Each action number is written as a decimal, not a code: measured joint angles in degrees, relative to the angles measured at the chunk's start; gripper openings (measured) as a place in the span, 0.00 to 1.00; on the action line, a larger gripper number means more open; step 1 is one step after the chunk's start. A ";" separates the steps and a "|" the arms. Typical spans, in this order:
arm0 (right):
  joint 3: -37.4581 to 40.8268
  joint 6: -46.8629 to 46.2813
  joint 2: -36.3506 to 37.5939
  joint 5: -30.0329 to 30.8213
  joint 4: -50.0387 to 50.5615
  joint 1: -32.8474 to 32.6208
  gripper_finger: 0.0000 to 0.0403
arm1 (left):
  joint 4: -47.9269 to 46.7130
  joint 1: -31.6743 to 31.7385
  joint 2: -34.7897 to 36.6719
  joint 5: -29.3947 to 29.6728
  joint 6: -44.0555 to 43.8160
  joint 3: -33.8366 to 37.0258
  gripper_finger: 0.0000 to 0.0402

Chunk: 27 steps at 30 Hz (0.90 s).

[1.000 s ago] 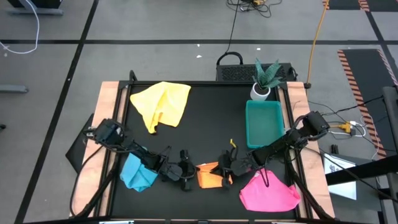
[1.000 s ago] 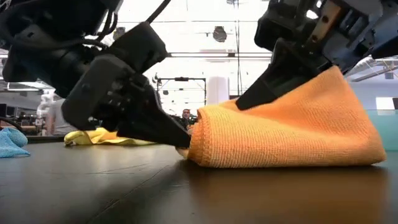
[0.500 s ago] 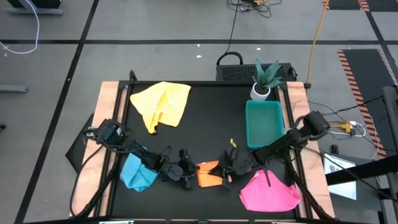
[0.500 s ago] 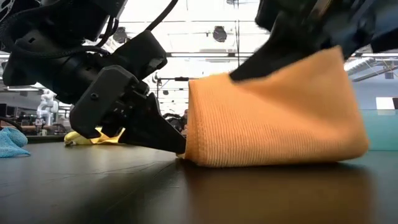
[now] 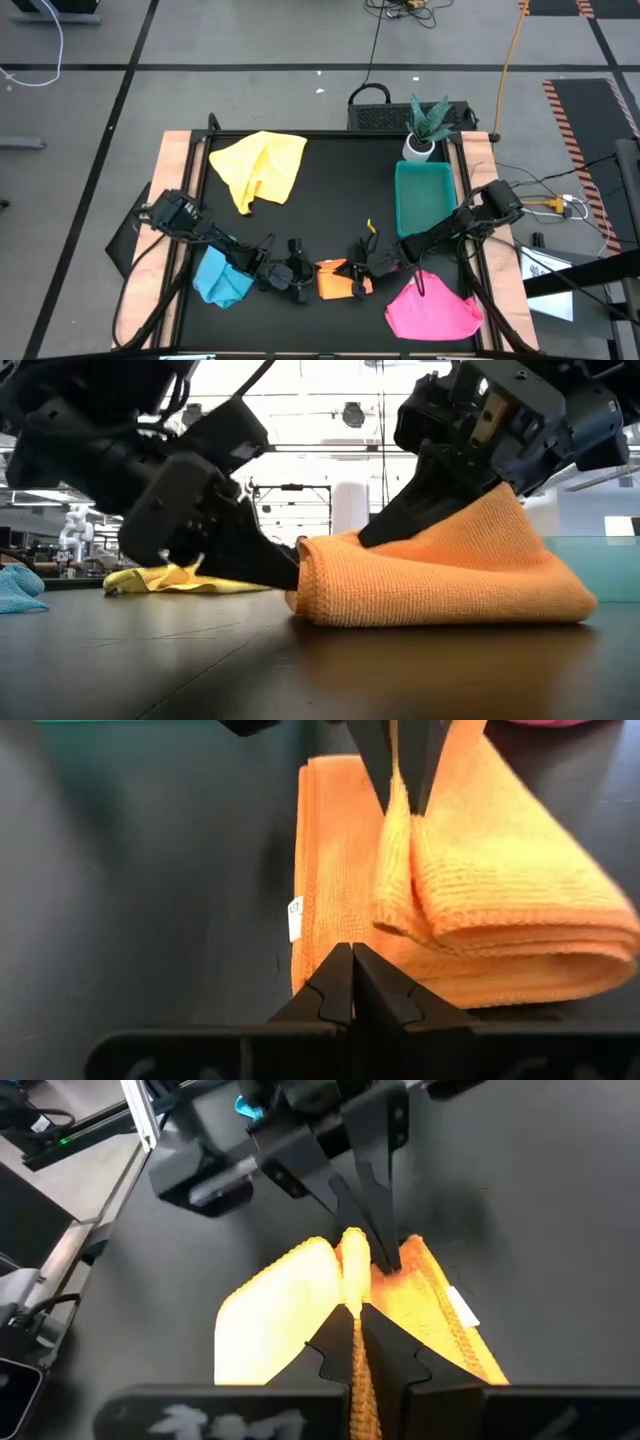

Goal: Fold microfiber towels
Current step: Fold the orange microfiber cloth

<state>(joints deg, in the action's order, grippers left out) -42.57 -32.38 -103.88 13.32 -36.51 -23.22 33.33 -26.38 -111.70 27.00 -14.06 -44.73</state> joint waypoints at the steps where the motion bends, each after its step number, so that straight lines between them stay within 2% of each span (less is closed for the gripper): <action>1: -0.02 -0.39 0.00 0.00 0.42 -0.02 0.00 | -0.94 -0.15 0.64 0.01 -0.28 -0.02 0.04; 6: -0.02 -3.10 0.00 1.08 4.01 0.36 0.00 | -3.68 -1.22 4.36 0.02 -1.08 -0.02 0.01; 14: -0.02 -1.96 0.00 1.23 3.01 0.76 0.00 | -0.78 -1.71 6.01 -0.99 0.04 -0.07 0.04; 17: -0.02 -0.09 0.00 -1.52 -1.33 0.76 0.00 | -4.49 -1.39 6.01 -0.41 -1.33 -0.07 0.02; 20: -0.02 1.29 0.10 -1.66 -4.33 0.63 0.00 | -7.63 -1.56 6.01 0.02 -3.66 -0.07 0.01; 24: -0.02 2.41 1.15 -1.57 -4.45 0.63 0.00 | -14.37 -2.79 5.99 -0.42 -8.49 -0.07 0.04; 27: -0.02 3.02 1.36 -1.53 -4.61 0.64 0.00 | -15.93 -3.57 5.97 0.19 -10.41 -0.01 0.03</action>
<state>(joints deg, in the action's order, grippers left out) -42.59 -29.36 -102.52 11.79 -41.12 -22.58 17.41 -29.95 -105.73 27.20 -24.46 -44.74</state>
